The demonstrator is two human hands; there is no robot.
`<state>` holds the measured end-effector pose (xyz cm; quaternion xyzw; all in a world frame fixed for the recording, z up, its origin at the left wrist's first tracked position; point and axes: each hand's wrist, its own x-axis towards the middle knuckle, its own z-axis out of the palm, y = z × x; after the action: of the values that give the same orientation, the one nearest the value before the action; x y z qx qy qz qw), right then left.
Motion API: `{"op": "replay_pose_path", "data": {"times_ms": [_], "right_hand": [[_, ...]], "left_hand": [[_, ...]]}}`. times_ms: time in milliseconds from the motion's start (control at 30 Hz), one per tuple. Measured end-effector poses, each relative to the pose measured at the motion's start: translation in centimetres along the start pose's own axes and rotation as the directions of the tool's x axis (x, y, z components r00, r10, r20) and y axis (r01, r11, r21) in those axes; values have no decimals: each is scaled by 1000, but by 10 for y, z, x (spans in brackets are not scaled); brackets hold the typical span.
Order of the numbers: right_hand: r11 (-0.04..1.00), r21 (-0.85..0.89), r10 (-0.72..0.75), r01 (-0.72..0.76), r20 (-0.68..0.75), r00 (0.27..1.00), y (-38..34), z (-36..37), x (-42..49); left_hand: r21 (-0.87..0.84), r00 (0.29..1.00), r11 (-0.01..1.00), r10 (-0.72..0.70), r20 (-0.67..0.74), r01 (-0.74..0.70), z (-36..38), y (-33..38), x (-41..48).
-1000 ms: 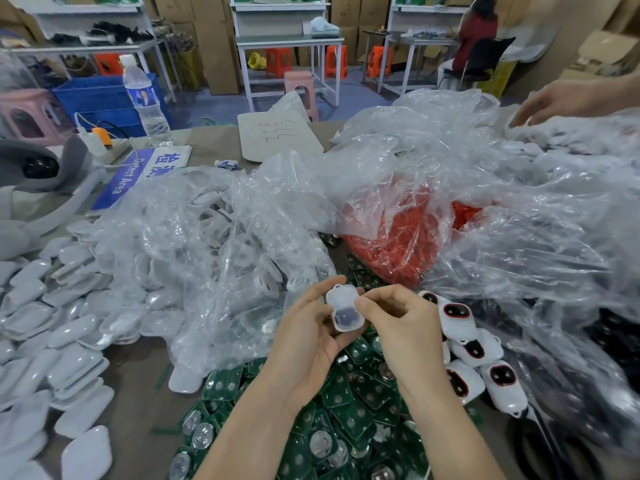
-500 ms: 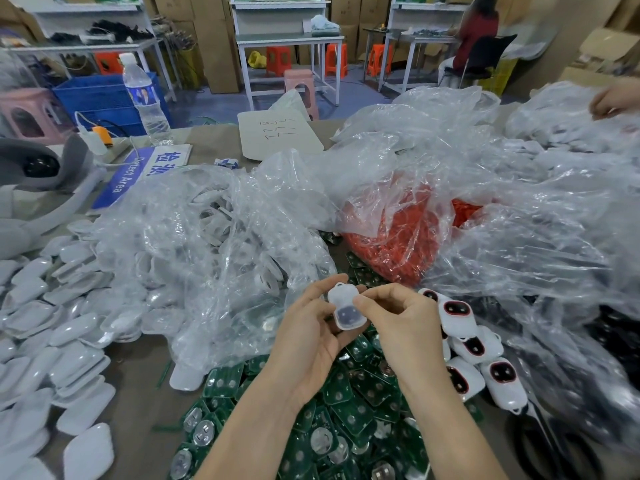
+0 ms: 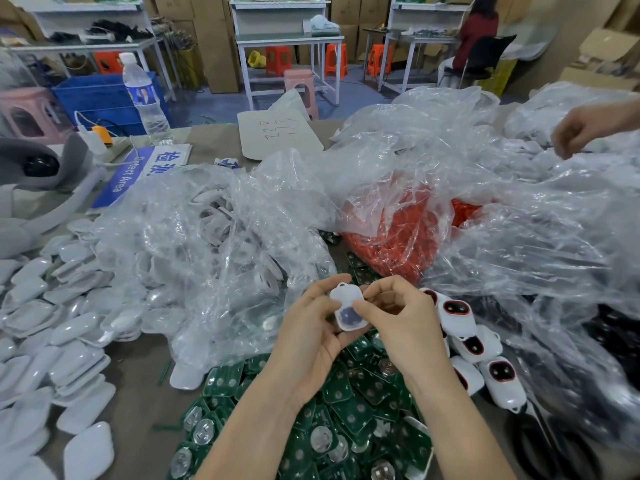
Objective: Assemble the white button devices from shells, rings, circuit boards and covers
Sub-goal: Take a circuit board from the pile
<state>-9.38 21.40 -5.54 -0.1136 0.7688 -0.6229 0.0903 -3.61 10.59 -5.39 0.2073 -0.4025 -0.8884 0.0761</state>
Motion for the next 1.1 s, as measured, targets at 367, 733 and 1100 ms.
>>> {"op": "replay_pose_path", "data": {"times_ms": [367, 733, 1100], "right_hand": [[998, 16, 66, -67, 59, 996, 1, -3, -1], [996, -86, 59, -27, 396, 917, -15, -28, 15], [964, -255, 5, 76, 305, 952, -15, -30, 25]], "left_hand": [[139, 998, 988, 62, 33, -66, 3, -1, -3], [683, 946, 681, 320, 46, -264, -10, -4, 2], [656, 949, 707, 311, 48, -265, -7, -7, 1]]}}
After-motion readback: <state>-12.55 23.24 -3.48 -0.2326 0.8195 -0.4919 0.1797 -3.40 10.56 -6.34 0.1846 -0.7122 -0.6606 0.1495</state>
